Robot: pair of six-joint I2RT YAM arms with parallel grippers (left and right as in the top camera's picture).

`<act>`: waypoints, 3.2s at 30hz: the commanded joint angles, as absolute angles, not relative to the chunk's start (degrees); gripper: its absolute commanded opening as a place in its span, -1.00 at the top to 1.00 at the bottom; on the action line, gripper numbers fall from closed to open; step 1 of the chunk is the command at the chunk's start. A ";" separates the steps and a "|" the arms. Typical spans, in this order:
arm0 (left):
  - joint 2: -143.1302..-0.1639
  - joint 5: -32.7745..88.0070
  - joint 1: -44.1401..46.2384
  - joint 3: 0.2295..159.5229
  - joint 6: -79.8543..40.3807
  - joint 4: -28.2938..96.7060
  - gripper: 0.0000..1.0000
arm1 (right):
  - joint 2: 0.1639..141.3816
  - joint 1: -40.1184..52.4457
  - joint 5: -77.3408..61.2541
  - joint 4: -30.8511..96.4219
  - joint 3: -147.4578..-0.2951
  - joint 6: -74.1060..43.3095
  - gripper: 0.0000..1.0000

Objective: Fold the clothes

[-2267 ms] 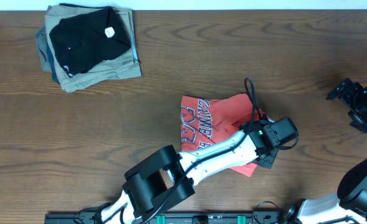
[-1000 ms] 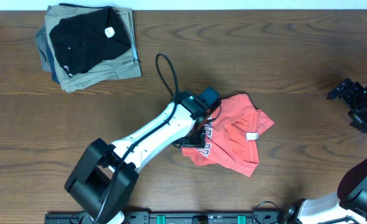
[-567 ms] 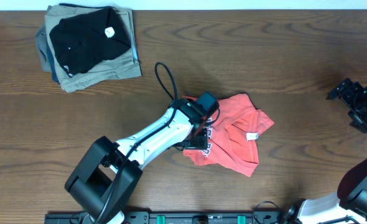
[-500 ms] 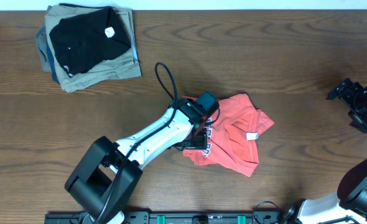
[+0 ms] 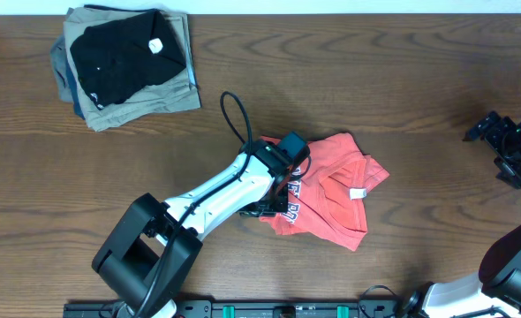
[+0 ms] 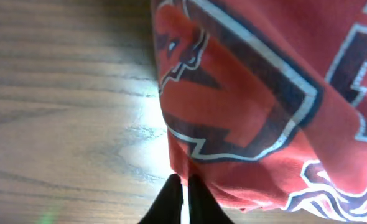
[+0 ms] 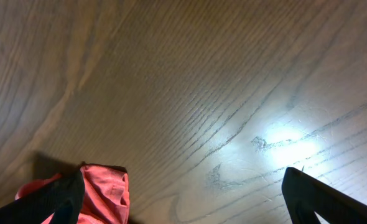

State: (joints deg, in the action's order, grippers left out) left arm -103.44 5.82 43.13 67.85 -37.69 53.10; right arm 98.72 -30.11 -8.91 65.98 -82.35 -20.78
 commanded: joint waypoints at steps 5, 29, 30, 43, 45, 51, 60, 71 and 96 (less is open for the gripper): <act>-103.85 7.31 43.09 67.59 -37.98 53.71 0.88 | 97.71 -30.57 -8.34 66.00 -83.02 -20.73 -0.98; -103.24 16.56 34.76 69.91 -39.11 53.84 -0.57 | 97.71 -30.57 -8.34 66.00 -83.02 -20.73 -0.98; -103.24 16.67 35.53 69.47 -39.13 53.41 -0.62 | 97.71 -30.57 -8.34 66.00 -83.02 -20.71 -0.99; -104.20 14.76 39.94 65.23 -42.17 45.43 -0.36 | 97.71 -30.57 -8.34 65.98 -83.02 -20.71 -0.99; -104.20 14.52 39.94 64.66 -42.15 45.56 -0.22 | 97.71 -30.57 -8.34 66.00 -83.02 -20.71 -0.98; -104.20 14.52 39.99 63.07 -42.11 46.39 0.31 | 97.71 -30.57 -8.34 66.00 -83.00 -20.71 -0.99; -103.57 14.50 40.01 63.86 -40.99 49.63 0.88 | 97.71 -30.57 -8.34 66.00 -83.02 -20.71 -0.99; -98.21 9.74 44.56 64.20 -44.21 59.51 0.88 | 97.71 -30.57 -8.34 65.98 -83.02 -20.71 -0.99; -95.13 -2.13 48.56 71.18 -40.07 67.37 0.35 | 97.71 -30.57 -8.34 66.00 -83.02 -20.71 -0.98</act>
State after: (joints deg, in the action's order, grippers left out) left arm -96.82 3.49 48.49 69.65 -40.66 69.41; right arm 98.72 -30.09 -8.88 65.98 -82.35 -20.78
